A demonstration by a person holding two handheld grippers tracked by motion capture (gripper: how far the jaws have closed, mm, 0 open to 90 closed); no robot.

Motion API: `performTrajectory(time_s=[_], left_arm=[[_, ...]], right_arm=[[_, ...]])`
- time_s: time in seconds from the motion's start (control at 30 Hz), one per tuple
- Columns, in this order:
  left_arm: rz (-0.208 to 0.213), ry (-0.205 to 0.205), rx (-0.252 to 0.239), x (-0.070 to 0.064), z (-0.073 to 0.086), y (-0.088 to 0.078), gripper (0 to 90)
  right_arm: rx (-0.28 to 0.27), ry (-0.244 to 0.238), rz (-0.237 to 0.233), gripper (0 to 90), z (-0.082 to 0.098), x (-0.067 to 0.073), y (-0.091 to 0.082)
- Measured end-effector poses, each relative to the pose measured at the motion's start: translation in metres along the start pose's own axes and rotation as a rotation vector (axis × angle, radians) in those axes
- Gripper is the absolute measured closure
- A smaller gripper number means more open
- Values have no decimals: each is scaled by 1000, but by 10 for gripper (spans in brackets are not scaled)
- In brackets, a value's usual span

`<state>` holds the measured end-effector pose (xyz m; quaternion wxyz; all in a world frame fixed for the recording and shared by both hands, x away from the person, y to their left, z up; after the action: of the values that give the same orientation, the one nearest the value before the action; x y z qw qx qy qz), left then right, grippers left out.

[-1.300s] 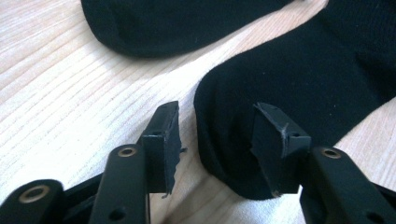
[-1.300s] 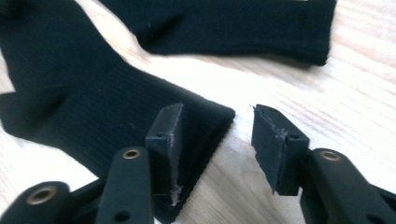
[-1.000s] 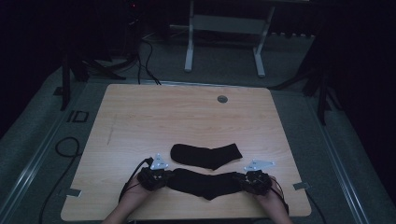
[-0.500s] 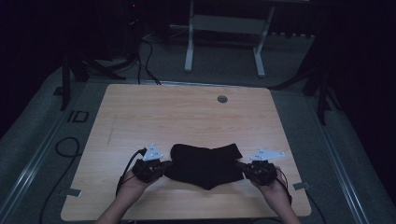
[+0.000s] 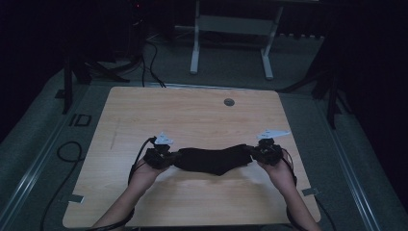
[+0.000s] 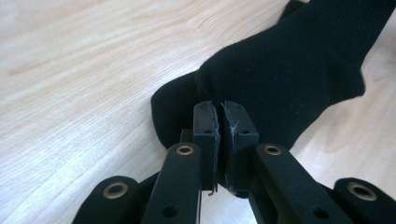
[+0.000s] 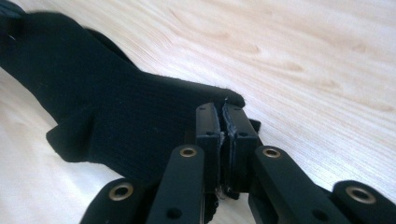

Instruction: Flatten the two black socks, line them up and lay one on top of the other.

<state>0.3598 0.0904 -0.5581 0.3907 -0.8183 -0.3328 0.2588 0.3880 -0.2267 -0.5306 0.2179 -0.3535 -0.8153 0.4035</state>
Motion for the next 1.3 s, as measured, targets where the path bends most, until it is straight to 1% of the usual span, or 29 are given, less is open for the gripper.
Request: performTrajectory(time_s=[0.03, 0.07, 0.1, 0.17, 0.2, 0.23, 0.27, 0.3, 0.33, 0.4, 0.5, 0.53, 0.57, 0.6, 0.63, 0.67, 0.7, 0.73, 0.8, 0.83, 0.9, 0.93, 0.97, 1.0, 1.03, 1.1, 1.13, 1.2, 1.3], left_arm=[[-10, 0, 5, 2, -1, 4, 850], [-2, -8, 9, 3, -2, 7, 850], [-9, -7, 13, 4, -2, 10, 849], [-13, -2, 34, 7, -3, 16, 849], [-24, -5, 41, 9, -3, 18, 848], [-25, -8, 46, 11, -3, 21, 847], [-19, -9, 55, 12, -2, 24, 847], [-25, -10, 62, 13, -2, 26, 847], [-33, -6, 74, 14, -1, 29, 846], [-36, -5, 78, 14, 1, 33, 844], [-36, 7, 83, 13, 4, 34, 838], [-37, 3, 80, 13, 4, 33, 815], [-40, 1, 64, 14, 4, 30, 761], [-47, 1, 37, 14, 2, 25, 690], [-58, 1, 3, 15, 1, 20, 654], [-81, 5, -22, 16, 0, 15, 651], [-102, 4, -39, 17, -1, 10, 630], [-109, 3, -51, 18, -2, 6, 630], [-107, 4, -61, 17, -3, 2, 632], [-95, 7, -64, 14, -3, 1, 643], [-67, 27, -55, 5, -2, 4, 691], [-48, 40, -49, 1, -1, 7, 721], [-40, 54, -37, -3, -1, 10, 744], [-35, 63, -24, -6, 0, 15, 765], [-28, 66, -13, -8, 0, 20, 783], [-35, 69, 9, -9, 0, 30, 798], [-32, 67, 15, -8, 1, 33, 821], [-39, 55, 22, -5, 1, 39, 822], [-34, 45, 27, -2, 3, 43, 823]], right_arm=[[13, 4, 5, 858, 1, -2, 6], [29, 6, 8, 858, 2, -4, 11], [42, 13, 14, 857, 4, -6, 17], [58, 17, 26, 857, 7, -10, 26], [66, 26, 25, 856, 8, -13, 30], [72, 37, 23, 856, 10, -15, 34], [79, 40, 26, 856, 11, -16, 39], [88, 42, 27, 855, 12, -17, 43], [92, 41, 28, 855, 14, -18, 47], [88, 46, 25, 850, 15, -16, 52], [80, 48, 25, 843, 16, -17, 52], [80, 48, 24, 823, 16, -17, 52], [80, 48, 26, 767, 15, -17, 50], [75, 49, 28, 702, 14, -17, 48], [60, 45, 34, 665, 13, -17, 45], [43, 45, 34, 642, 11, -16, 41], [30, 43, 31, 640, 9, -15, 38], [19, 38, 33, 636, 7, -13, 34], [-3, 29, 37, 640, 3, -9, 28], [-16, 30, 28, 660, 1, -5, 26], [-38, 20, 3, 727, -1, 4, 24], [-44, 17, -14, 771, -2, 10, 24], [-50, 9, -38, 802, -2, 17, 25], [-45, -3, -56, 831, -2, 24, 27], [-38, -23, -62, 861, -2, 31, 30], [-23, -55, -88, 888, -2, 45, 37], [-14, -65, -96, 890, -1, 50, 41], [-1, -85, -114, 892, 0, 60, 47], [17, -101, -135, 892, 3, 69, 56]])
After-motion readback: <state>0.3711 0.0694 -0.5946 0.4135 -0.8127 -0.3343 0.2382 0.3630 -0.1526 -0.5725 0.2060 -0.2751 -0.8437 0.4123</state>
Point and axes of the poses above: each handheld gripper's, and its own axes: y roughly forward along the jaws, z roughly out of its underside, x roughly to its left, the point moved 5 cm from there along y, roughly forward along the jaws, and after that the axes turned 10 degrees about x, right-handed, at the moved point
